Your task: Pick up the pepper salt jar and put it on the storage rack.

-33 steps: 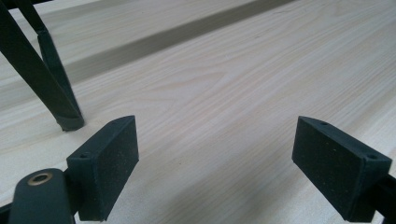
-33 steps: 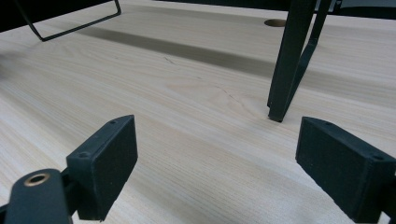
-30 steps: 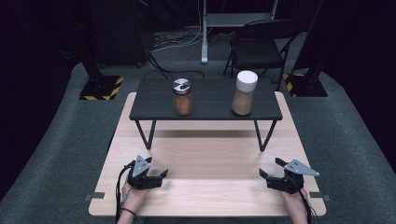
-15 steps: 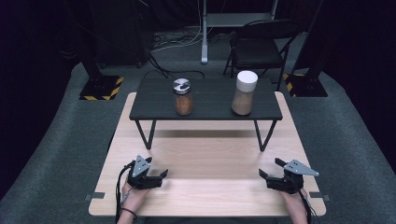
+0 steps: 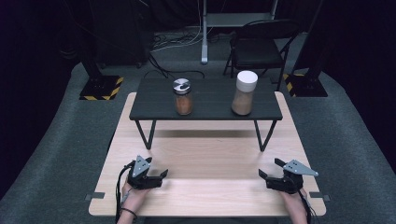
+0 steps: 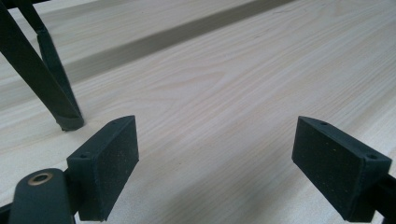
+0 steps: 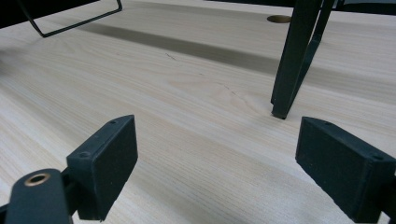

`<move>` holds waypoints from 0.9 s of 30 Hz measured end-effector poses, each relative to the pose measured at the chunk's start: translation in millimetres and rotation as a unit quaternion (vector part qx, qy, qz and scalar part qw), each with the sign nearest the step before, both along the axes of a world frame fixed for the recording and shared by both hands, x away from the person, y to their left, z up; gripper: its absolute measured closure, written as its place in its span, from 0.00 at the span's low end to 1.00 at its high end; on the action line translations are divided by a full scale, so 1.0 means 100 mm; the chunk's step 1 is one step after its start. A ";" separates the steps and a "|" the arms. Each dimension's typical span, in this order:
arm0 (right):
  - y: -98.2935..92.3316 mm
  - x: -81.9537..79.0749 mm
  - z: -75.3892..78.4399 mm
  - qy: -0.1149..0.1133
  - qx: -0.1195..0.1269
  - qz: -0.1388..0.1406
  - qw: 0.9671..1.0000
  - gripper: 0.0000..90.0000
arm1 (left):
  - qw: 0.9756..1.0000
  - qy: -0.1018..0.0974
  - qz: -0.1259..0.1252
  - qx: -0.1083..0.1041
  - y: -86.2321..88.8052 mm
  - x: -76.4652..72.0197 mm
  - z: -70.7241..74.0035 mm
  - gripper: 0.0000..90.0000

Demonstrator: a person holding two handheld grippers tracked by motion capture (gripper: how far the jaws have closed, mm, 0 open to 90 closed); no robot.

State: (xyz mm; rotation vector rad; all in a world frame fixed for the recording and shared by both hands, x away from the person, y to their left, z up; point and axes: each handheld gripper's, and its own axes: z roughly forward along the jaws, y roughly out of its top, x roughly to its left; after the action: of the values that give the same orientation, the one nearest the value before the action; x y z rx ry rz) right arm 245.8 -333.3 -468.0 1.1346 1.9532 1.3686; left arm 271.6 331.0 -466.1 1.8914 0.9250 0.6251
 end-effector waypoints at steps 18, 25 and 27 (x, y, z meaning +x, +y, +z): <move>0.00 0.01 0.00 0.002 0.000 0.002 1.000 0.13 | 1.000 0.000 0.000 0.000 0.00 0.00 0.00 0.15; 0.00 0.01 0.01 0.002 -0.001 0.003 1.000 0.13 | 1.000 0.000 0.000 0.000 0.00 0.00 0.00 0.15; 0.00 0.00 0.01 0.002 -0.001 0.003 1.000 0.13 | 1.000 0.000 0.000 0.000 0.00 0.00 0.00 0.15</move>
State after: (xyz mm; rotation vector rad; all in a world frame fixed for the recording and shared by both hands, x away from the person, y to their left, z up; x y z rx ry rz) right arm 246.3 -333.0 -467.5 1.1333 1.9608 1.3687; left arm 271.4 330.9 -466.2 1.8910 0.9251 0.6264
